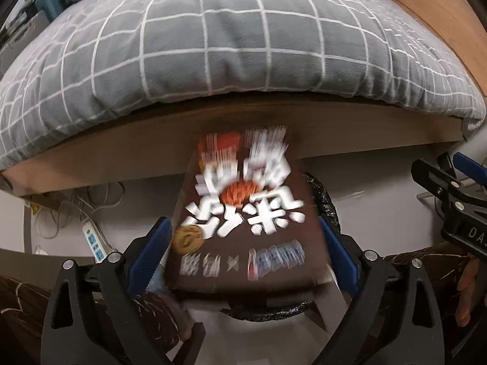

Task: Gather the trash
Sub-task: 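Open the right tool over the bin while the left tool drops the brown box in, then move both tools back over the bed toward the yellow packet and red bag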

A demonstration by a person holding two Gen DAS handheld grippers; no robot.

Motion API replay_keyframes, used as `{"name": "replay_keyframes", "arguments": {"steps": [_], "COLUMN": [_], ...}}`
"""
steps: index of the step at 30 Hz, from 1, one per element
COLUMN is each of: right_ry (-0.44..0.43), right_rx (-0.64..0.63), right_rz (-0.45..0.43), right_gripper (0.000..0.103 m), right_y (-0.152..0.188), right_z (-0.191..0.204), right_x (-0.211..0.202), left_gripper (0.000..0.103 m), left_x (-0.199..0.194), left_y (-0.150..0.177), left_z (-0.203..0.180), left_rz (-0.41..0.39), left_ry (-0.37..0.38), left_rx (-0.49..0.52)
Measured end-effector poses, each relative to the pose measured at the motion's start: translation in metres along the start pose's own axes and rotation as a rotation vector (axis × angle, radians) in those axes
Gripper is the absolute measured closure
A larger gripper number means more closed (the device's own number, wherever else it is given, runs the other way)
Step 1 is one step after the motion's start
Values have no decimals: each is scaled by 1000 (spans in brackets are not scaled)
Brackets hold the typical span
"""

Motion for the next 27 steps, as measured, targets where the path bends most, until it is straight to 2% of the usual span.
{"name": "replay_keyframes", "arguments": {"steps": [9,17,21,27], "right_ry": [23,-2,-6,-1], "right_rx": [-47,-56,-90,-102], "right_rz": [-64,-180,-254,-302], "right_gripper": [8,8,8,8], "right_y": [-13,-43,-62,-82], "right_z": [16,25,37,43], "right_x": [-12,-40,-56,-66], "left_gripper": [6,6,6,6], "left_x": [-18,-64,-78,-87], "left_y": [-12,-44,-57,-75], "left_z": [9,38,46,51], "left_rz": [-44,-193,-231,-273], "left_ry": [-10,-32,-36,-32], "left_rx": [-43,-98,-121,-141]}}
Point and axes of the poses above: each gripper's, at about its wrist camera, not at the fingertips, and x roughly the way its jaws point, z to its left, y to its underside, the point moved 6 cm from there along x, roughly the way its jaws point, and after that the axes turned 6 degrees about -y, right-handed, at the moved point
